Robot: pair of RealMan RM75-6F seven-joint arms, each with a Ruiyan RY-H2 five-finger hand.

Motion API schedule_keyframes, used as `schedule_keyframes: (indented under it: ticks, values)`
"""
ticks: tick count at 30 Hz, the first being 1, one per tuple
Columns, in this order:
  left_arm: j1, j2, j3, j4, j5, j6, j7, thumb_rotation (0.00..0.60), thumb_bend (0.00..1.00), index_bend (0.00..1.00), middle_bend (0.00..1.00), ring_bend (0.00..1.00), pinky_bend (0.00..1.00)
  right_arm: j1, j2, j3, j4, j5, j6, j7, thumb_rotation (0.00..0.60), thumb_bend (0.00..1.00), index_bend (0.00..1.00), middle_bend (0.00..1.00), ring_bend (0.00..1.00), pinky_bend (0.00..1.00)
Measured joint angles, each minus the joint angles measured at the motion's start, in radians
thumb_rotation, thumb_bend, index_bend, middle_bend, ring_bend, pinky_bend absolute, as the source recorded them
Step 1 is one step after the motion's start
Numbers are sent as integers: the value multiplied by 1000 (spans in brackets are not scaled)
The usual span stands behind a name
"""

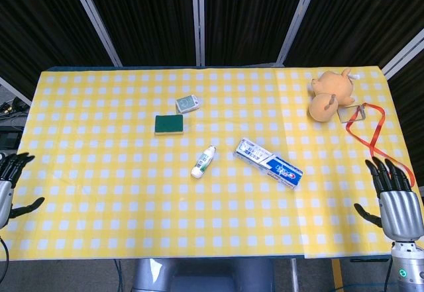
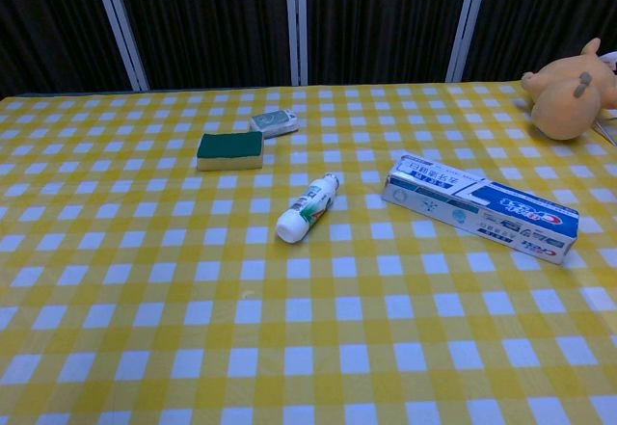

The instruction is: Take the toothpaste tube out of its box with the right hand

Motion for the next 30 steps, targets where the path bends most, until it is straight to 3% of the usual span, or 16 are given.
schedule_keyframes:
  ticks: [8,17,24,30]
  values:
    - [1,-9,5,-1,1,7,22,600,0,0,0,0,0,9,17,-3,-31,31,-57,9,600,0,0,0,0,0]
    - [-2,-14,2,-1,-15,-5,31,600,0,0,0,0,0,141,46,18,-110,87,-322,41,600,0,0,0,0,0]
    - [-10,-21,-8,25,-59,-39,32,600,0,0,0,0,0,350,11,101,-130,339,-633,-23,600,0,0,0,0,0]
    - [-15,-24,-14,49,-85,-64,16,600,0,0,0,0,0,508,-80,143,-112,634,-739,-155,600,0,0,0,0,0]
